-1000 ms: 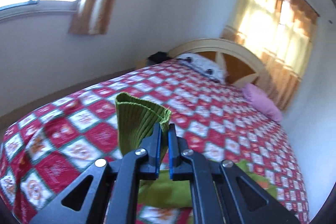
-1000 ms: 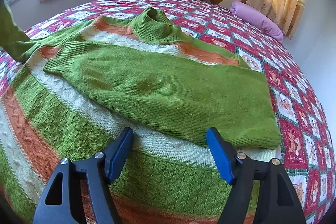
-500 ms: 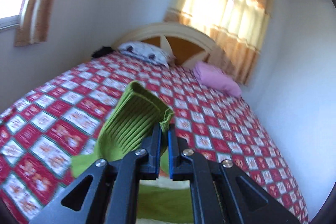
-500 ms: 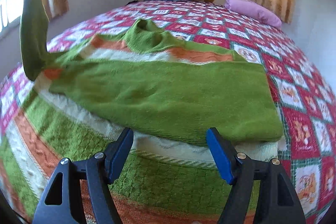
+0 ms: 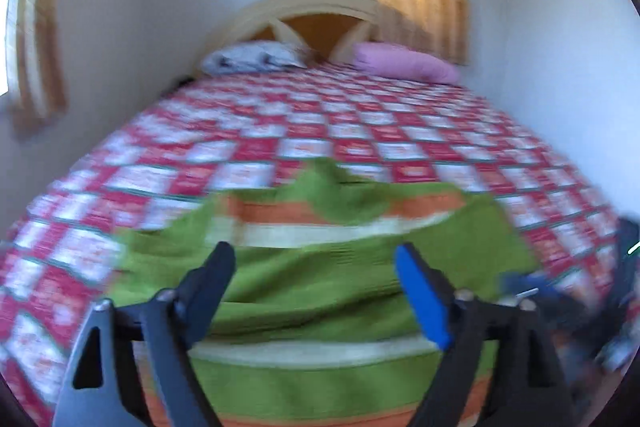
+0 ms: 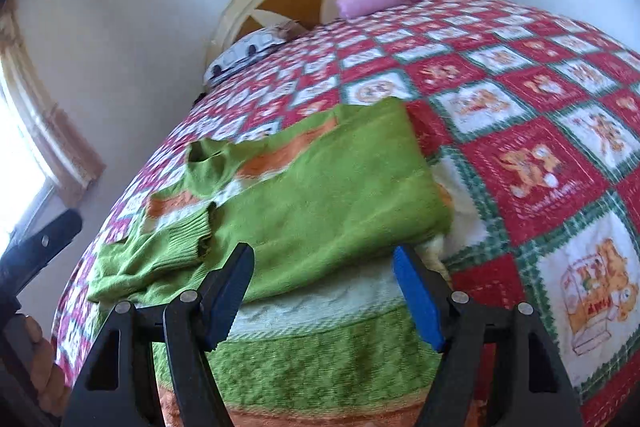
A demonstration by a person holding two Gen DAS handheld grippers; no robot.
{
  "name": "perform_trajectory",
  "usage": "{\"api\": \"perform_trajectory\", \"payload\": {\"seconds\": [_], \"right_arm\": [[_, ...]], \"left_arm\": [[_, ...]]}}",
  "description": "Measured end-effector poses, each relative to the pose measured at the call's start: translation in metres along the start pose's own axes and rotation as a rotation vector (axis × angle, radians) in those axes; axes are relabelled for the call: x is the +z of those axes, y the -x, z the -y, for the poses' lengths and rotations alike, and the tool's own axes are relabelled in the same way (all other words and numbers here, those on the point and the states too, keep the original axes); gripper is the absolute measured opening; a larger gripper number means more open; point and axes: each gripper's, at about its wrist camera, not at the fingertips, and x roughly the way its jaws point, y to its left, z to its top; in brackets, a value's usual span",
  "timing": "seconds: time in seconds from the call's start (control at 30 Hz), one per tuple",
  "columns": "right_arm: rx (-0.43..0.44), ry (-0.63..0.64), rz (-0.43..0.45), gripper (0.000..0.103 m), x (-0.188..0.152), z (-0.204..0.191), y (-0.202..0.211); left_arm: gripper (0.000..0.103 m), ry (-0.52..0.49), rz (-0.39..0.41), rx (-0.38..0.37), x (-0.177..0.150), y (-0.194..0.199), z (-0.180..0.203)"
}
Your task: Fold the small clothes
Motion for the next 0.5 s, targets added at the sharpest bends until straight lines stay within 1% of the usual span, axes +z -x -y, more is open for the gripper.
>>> {"api": "perform_trajectory", "payload": {"seconds": [0.03, 0.07, 0.1, 0.13, 0.17, 0.2, 0.23, 0.27, 0.3, 0.33, 0.37, 0.4, 0.47, 0.5], "right_arm": [[0.019, 0.016, -0.001, 0.073, 0.0, -0.004, 0.0], [0.029, 0.022, -0.002, 0.073, 0.0, -0.004, 0.001], [0.045, 0.031, -0.002, 0.073, 0.0, -0.005, 0.001], [0.057, 0.037, 0.0, 0.073, 0.0, -0.005, 0.003], [0.06, 0.044, 0.002, 0.073, 0.0, -0.006, 0.006], [0.069, 0.071, -0.011, 0.073, 0.003, -0.013, 0.007], [0.074, 0.095, -0.03, 0.073, 0.005, -0.021, 0.006], [0.08, 0.11, -0.047, 0.073, 0.006, -0.026, 0.005], [0.112, 0.122, -0.082, 0.073, 0.01, -0.039, 0.001], [0.141, 0.134, -0.109, 0.073, 0.013, -0.05, -0.002], [0.151, 0.154, -0.129, 0.073, 0.015, -0.06, -0.006], [0.152, 0.193, -0.159, 0.072, 0.02, -0.077, -0.014], [0.139, 0.249, -0.188, 0.067, 0.026, -0.098, -0.03], [0.106, 0.281, -0.212, 0.065, 0.029, -0.109, -0.043]], "left_arm": [[0.09, -0.026, 0.0, 0.12, -0.003, -0.002, -0.024], [0.09, -0.041, -0.011, 0.201, -0.006, -0.006, -0.04], [0.09, -0.056, -0.03, 0.309, -0.011, -0.013, -0.062], [0.09, -0.055, -0.042, 0.367, -0.014, -0.018, -0.076], [0.09, -0.023, -0.07, 0.426, -0.019, -0.024, -0.102], [0.09, 0.014, -0.096, 0.431, -0.022, -0.03, -0.12], [0.09, 0.039, -0.115, 0.427, -0.025, -0.033, -0.13], [0.09, 0.081, -0.15, 0.425, -0.029, -0.04, -0.146], [0.09, 0.109, -0.174, 0.419, -0.032, -0.045, -0.155], [0.09, 0.138, -0.211, 0.402, -0.036, -0.051, -0.164], [0.09, 0.179, -0.255, 0.38, -0.043, -0.059, -0.171], [0.091, 0.203, -0.267, 0.367, -0.049, -0.06, -0.172], [0.091, 0.236, -0.29, 0.326, -0.059, -0.066, -0.172], [0.093, 0.247, -0.284, 0.313, -0.06, -0.065, -0.172]]}}
